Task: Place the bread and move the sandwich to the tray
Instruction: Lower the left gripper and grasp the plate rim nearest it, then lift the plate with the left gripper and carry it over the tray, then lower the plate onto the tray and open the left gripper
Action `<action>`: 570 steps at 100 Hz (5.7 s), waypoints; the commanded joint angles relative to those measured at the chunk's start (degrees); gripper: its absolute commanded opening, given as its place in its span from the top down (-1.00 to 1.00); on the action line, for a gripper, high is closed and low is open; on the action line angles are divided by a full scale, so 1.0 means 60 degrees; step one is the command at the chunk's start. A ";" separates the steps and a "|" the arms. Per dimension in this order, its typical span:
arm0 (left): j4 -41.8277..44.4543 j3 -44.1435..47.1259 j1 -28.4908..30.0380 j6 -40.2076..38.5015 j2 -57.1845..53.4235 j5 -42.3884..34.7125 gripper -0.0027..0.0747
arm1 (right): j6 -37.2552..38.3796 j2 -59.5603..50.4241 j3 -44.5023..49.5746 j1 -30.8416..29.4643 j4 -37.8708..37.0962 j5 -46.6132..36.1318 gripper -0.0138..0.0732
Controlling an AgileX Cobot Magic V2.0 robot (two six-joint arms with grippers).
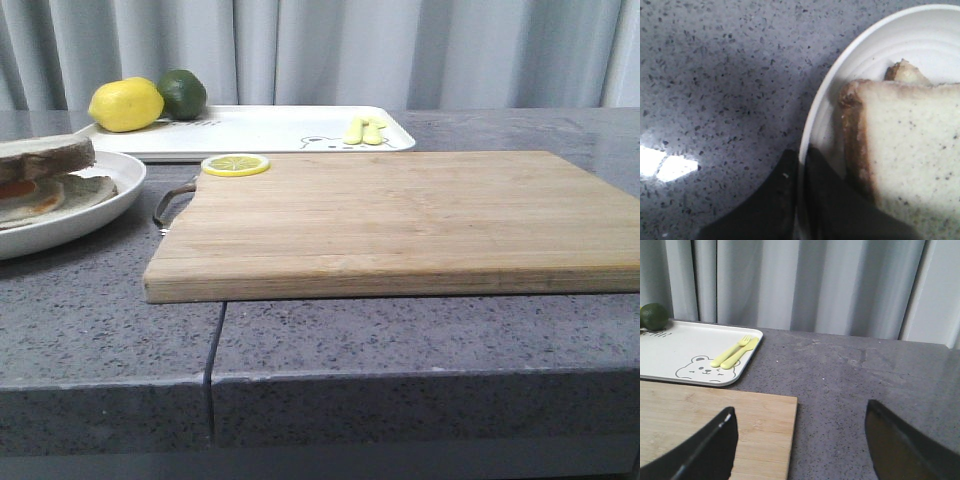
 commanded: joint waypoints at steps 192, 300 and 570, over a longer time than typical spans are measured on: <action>-0.5041 -0.5257 -0.0941 0.0978 0.2622 -0.0002 0.98 | 0.0010 0.0002 -0.0257 -0.0079 0.0349 -0.0856 -0.54; -0.5340 -0.9501 -0.1341 0.0917 0.6549 0.0934 0.98 | 0.0010 0.0002 -0.0257 -0.0079 0.0349 -0.0854 -0.54; -0.1585 -1.2481 -0.1494 0.0620 0.7219 0.4123 0.11 | 0.0010 0.0002 -0.0257 -0.0079 0.0349 -0.1129 -0.54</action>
